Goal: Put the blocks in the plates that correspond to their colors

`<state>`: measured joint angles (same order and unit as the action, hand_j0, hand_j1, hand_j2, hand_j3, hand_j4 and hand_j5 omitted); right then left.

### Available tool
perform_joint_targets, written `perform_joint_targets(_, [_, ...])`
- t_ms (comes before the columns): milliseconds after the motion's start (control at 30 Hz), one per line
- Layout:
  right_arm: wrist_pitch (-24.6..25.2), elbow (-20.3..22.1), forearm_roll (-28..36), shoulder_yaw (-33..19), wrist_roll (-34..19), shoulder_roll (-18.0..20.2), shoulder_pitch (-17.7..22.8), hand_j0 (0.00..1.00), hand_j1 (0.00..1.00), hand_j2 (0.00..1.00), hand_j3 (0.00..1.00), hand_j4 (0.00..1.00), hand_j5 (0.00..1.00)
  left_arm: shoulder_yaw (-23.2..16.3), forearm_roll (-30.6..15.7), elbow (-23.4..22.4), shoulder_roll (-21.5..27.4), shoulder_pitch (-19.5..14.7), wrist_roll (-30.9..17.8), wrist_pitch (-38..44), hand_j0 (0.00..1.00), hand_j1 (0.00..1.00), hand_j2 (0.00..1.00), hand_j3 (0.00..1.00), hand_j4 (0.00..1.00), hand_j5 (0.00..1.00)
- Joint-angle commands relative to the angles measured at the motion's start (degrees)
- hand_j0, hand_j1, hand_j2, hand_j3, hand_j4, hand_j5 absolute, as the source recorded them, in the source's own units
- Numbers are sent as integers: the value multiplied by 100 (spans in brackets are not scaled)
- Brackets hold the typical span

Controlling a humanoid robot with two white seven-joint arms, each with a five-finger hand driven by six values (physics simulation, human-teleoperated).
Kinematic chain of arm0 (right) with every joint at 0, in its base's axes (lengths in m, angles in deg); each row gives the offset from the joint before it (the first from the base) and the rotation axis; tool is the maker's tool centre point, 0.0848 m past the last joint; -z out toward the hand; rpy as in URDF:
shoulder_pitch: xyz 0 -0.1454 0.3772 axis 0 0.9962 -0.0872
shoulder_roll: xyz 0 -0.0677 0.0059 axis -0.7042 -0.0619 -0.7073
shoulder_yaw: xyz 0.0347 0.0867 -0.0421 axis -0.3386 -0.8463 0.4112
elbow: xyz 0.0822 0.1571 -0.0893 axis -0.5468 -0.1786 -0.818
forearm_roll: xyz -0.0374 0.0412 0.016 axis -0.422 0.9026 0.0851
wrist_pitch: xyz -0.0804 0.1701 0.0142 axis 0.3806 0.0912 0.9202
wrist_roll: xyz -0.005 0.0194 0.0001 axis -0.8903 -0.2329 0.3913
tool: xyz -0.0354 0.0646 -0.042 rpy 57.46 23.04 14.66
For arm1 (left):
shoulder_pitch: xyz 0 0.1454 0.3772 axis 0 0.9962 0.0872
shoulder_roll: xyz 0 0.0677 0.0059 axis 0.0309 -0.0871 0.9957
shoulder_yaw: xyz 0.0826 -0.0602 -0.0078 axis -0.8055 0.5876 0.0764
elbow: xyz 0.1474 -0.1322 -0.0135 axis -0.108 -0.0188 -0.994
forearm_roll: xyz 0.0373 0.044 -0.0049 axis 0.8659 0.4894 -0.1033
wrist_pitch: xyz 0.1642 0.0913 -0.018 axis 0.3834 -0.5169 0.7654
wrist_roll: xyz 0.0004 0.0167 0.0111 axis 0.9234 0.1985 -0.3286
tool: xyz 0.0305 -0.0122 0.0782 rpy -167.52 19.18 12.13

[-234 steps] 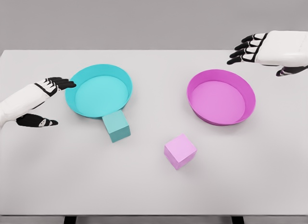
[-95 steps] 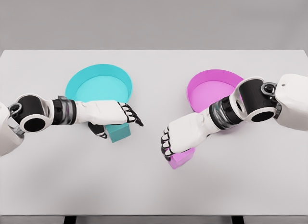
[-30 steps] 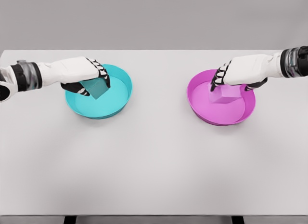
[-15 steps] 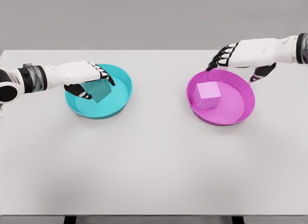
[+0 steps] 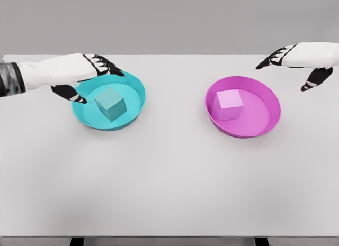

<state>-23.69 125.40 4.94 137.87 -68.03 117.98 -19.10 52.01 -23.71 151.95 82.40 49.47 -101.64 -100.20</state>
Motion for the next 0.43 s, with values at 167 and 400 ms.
perform_joint_targets(167, [16, 1, 21, 3, 3, 5, -9, 100, 100, 100, 100, 100, 100, 1307, -2556, 177, 435, 949, 3, -334, 100, 100, 100, 100, 100, 100])
perform_joint_targets(400, [16, 1, 21, -6, 3, -4, -17, 100, 100, 100, 100, 100, 100, 1668, -2662, -104, 479, 2074, 3, -334, 100, 100, 100, 100, 100, 100])
